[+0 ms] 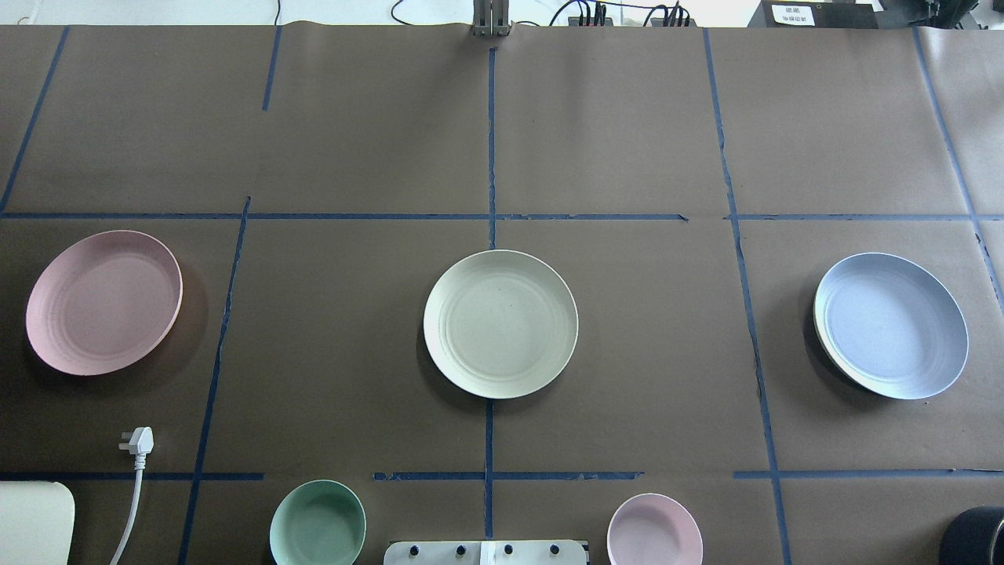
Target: Stack three plates with pink and blue
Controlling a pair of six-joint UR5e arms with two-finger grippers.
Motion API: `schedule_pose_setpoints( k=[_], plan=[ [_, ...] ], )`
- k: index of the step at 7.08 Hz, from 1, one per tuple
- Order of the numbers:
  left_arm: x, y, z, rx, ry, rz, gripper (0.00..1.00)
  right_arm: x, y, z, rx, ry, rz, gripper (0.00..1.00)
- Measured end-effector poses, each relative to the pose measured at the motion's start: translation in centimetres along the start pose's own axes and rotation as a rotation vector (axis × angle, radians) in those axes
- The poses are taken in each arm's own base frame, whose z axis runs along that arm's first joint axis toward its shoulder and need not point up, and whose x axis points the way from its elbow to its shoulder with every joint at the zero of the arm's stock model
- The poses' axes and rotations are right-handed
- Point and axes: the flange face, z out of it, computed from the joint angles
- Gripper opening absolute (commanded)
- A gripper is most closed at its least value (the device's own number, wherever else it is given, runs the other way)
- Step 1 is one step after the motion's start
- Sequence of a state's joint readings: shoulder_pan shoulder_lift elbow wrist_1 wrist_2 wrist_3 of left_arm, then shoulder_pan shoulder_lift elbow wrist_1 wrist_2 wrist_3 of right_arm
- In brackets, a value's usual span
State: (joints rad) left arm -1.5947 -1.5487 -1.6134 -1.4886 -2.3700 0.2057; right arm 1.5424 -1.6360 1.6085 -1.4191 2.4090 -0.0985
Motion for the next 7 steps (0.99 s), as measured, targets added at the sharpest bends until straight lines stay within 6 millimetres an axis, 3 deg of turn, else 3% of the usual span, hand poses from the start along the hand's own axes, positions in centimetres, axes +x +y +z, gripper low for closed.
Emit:
schedule_pose_setpoints(
  k=[3, 7],
  plan=[
    [-0.2, 0.6, 0.3, -0.002, 0.0, -0.004, 1.0, -0.5, -3.2, -3.1, 0.012, 0.005, 0.032, 1.0],
    [0.2, 0.6, 0.0, 0.007, -0.002, 0.004, 1.0, -0.3, -3.6, -3.6, 0.001, 0.028, 0.043, 1.0]
  ],
)
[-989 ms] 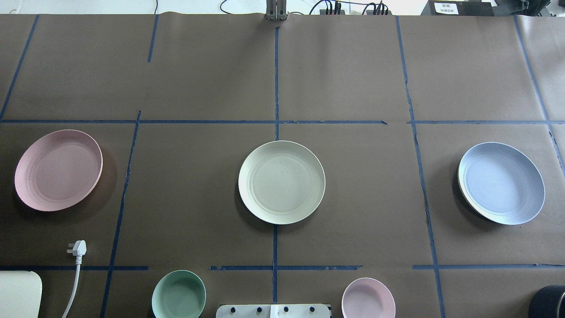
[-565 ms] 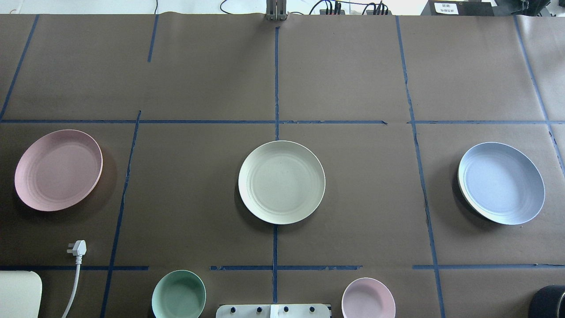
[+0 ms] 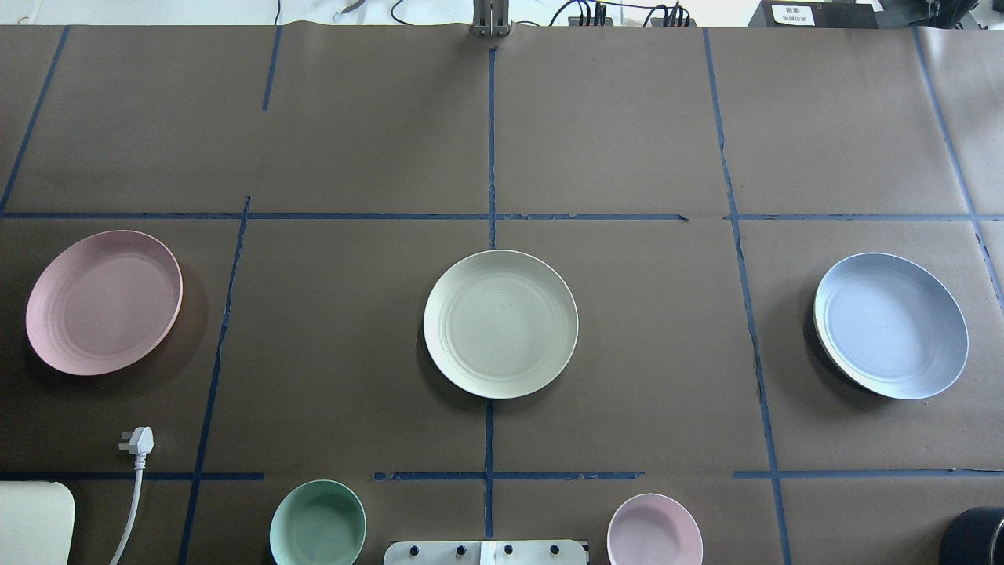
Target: Stack three plates with pink and blue
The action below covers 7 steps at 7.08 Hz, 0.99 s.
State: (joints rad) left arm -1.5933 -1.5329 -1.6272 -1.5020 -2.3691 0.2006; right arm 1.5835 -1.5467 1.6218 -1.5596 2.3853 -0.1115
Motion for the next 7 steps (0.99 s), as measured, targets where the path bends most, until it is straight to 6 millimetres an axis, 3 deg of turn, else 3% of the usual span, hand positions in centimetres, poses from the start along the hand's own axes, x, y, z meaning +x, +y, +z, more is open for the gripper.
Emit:
schedule_pose_setpoints(
  k=[3, 4, 7],
  plan=[
    [0.2, 0.9, 1.3, 0.034, -0.005, 0.003, 1.0, -0.2, 0.3, 0.1, 0.004, -0.01, 0.002, 1.0],
    [2.2, 0.1, 2.9, 0.044, -0.002, -0.037, 1.0, -0.1, 0.5, 0.2, 0.004, -0.011, -0.003, 1.0],
    [10.1, -1.8, 11.6, 0.09, 0.073, -0.152, 1.0, 0.4, 1.8, 1.0, -0.009, -0.014, 0.005, 1.0]
  ],
)
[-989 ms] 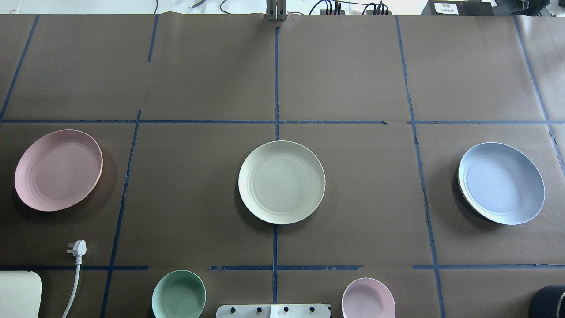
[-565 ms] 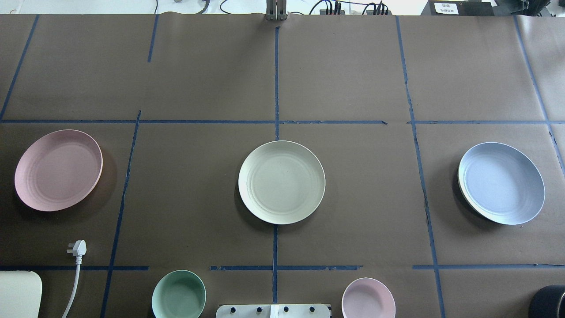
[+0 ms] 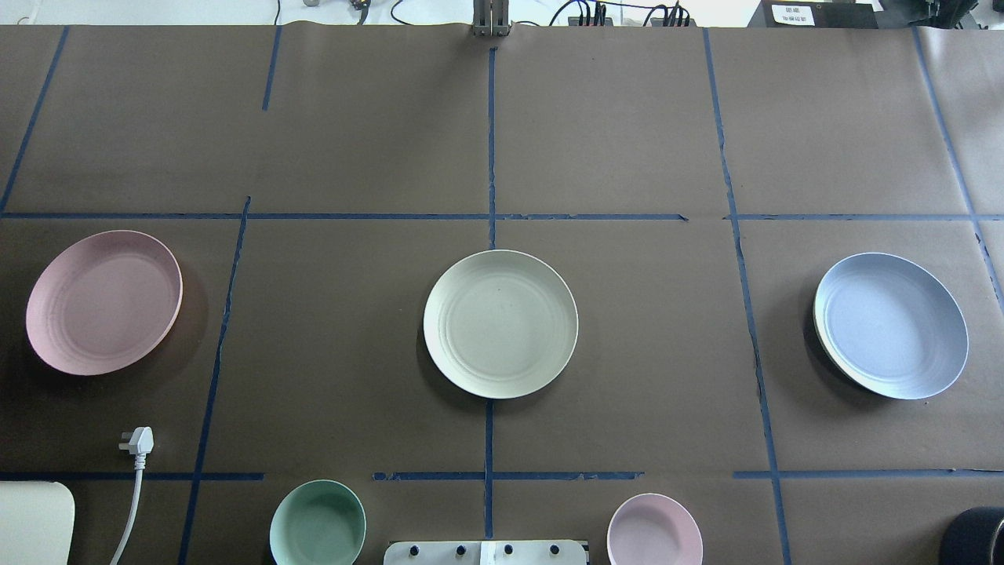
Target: Stack three plates with pink and blue
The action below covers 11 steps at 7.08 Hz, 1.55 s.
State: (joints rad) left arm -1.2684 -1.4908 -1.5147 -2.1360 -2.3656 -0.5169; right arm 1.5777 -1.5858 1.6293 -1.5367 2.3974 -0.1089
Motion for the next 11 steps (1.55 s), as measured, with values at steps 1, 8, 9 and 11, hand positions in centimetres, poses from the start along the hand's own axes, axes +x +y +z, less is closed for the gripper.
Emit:
schedule_pose_setpoints(
  k=[1, 8, 9, 11],
  plan=[
    [1.6, 0.4, 2.2, 0.009, 0.035, -0.057, 0.98, -0.1, 0.1, 0.1, -0.003, -0.001, 0.003, 1.0],
    [5.2, 1.4, 7.5, -0.057, 0.06, -0.086, 0.0, -1.0, 0.5, 1.8, 0.012, -0.006, -0.062, 1.0],
    [5.8, 1.0, 7.4, -0.055, 0.067, -0.079, 0.0, -1.0, 0.5, 1.9, 0.01, -0.007, -0.064, 1.0],
    [11.1, -2.1, 5.8, -0.021, 0.129, -0.046, 0.0, -1.4, 0.4, 2.2, 0.004, -0.01, -0.07, 1.0]
  ],
)
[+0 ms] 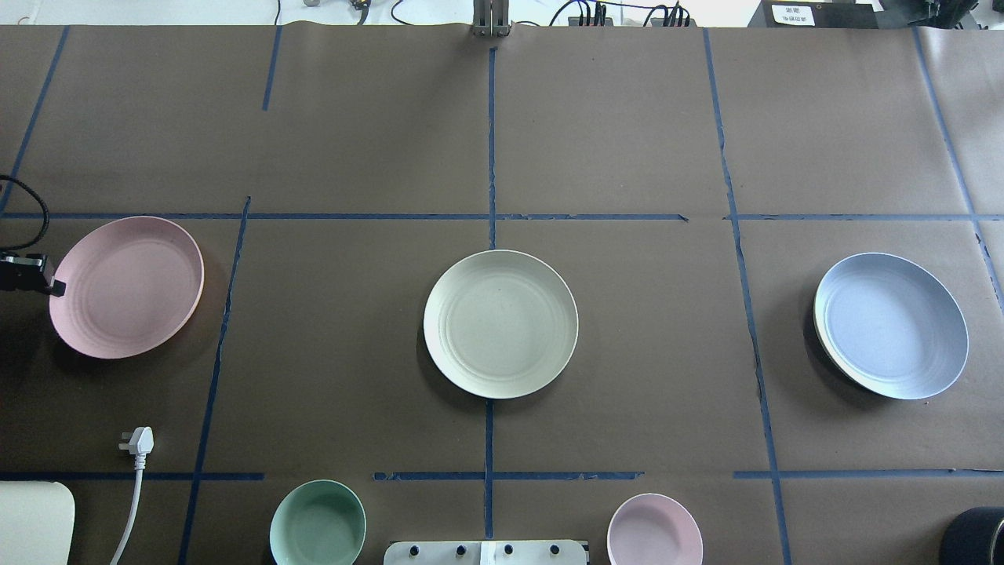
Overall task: Stack three plates with pink and blue
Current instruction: 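Grip the pink plate rim with the left gripper and carry it onto the cream plate, then release the pink plate with the left gripper while the right gripper reaches the blue plate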
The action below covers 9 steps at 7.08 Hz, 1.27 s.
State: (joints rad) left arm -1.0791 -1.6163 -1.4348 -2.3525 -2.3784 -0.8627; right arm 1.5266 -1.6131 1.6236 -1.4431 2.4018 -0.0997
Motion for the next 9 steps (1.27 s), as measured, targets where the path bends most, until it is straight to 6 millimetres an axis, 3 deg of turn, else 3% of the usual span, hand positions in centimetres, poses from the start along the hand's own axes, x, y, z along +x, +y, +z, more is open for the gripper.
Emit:
schedule_pose_setpoints(
  k=[1, 2, 3, 4, 5, 6, 7, 8, 9],
  plan=[
    [6.3, -2.0, -0.8, 0.004, 0.073, 0.017, 0.0, -0.3, -0.1, 0.2, -0.002, -0.016, -0.004, 1.0],
    [14.9, -2.7, -0.4, -0.03, 0.158, 0.035, 0.0, -0.8, -0.1, 0.4, -0.004, -0.049, -0.006, 1.0],
    [24.3, -1.1, 0.7, -0.066, 0.227, 0.048, 0.0, -1.3, -0.2, 0.6, -0.006, -0.074, -0.01, 1.0],
    [32.6, 1.9, 2.3, -0.07, 0.271, 0.053, 0.0, -1.7, -0.3, 0.9, -0.01, -0.091, -0.016, 1.0],
    [39.0, 5.5, 4.6, -0.059, 0.295, 0.057, 0.0, -2.2, -0.4, 1.2, -0.015, -0.104, -0.024, 1.0],
    [42.5, 7.9, 6.2, -0.052, 0.301, 0.057, 0.0, -2.5, -0.5, 1.5, -0.019, -0.11, -0.03, 1.0],
    [43.7, 9.0, 7.1, -0.049, 0.295, 0.053, 0.19, -2.6, -0.5, 1.6, -0.022, -0.113, -0.034, 1.0],
    [44.0, 9.4, 7.6, -0.05, 0.289, 0.05, 0.82, -2.7, -0.6, 1.8, -0.024, -0.115, -0.036, 1.0],
    [44.1, 9.5, 7.9, -0.044, 0.283, 0.049, 1.0, -2.9, -0.6, 1.9, -0.027, -0.117, -0.04, 1.0]
  ],
)
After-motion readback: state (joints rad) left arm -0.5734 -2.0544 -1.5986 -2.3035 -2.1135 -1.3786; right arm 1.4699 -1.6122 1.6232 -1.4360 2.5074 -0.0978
